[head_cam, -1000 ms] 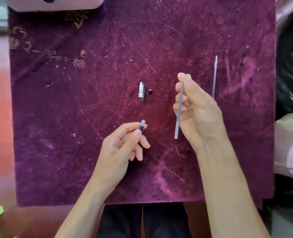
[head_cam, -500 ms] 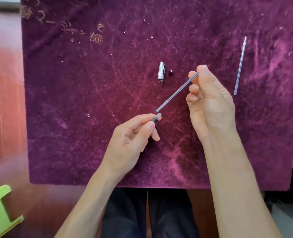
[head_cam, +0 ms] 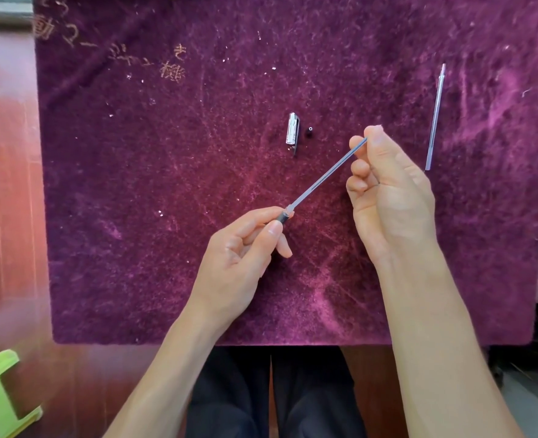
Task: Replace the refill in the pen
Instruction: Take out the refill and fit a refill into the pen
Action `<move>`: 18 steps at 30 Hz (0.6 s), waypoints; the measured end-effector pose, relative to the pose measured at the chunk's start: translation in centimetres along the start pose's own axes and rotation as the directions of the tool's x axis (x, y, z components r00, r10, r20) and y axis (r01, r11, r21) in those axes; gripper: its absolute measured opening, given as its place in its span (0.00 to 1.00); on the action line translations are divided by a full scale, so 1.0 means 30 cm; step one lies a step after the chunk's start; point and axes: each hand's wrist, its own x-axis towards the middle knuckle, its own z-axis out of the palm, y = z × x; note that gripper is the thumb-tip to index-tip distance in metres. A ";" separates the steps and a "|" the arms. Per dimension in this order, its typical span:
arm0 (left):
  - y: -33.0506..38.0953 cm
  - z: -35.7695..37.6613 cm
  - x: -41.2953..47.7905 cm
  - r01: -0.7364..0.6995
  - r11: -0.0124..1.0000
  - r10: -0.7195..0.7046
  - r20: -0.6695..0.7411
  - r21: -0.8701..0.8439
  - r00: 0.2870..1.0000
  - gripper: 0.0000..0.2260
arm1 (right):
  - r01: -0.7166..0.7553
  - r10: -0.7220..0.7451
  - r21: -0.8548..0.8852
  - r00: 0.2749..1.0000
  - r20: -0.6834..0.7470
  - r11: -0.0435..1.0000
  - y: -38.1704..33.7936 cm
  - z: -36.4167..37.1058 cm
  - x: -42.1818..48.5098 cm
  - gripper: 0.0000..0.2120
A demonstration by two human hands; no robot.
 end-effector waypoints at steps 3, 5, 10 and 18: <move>-0.007 -0.002 0.000 -0.004 1.000 0.003 0.009 0.017 1.000 0.11 | 0.010 -0.010 0.000 1.000 -0.004 1.000 0.001 -0.010 -0.002 0.04; -0.012 -0.003 0.000 -0.008 0.999 0.008 0.010 0.032 1.000 0.11 | 0.024 -0.024 -0.014 1.000 -0.001 1.000 0.001 -0.014 -0.004 0.04; -0.018 0.006 0.009 0.013 0.995 -0.014 0.013 0.101 1.000 0.11 | 0.099 -0.097 -0.103 0.995 0.024 0.990 -0.004 -0.019 -0.008 0.03; -0.011 0.022 0.013 0.012 0.988 -0.013 0.005 0.156 1.000 0.12 | 0.194 -0.173 -0.237 0.979 0.106 0.952 -0.001 -0.018 -0.019 0.03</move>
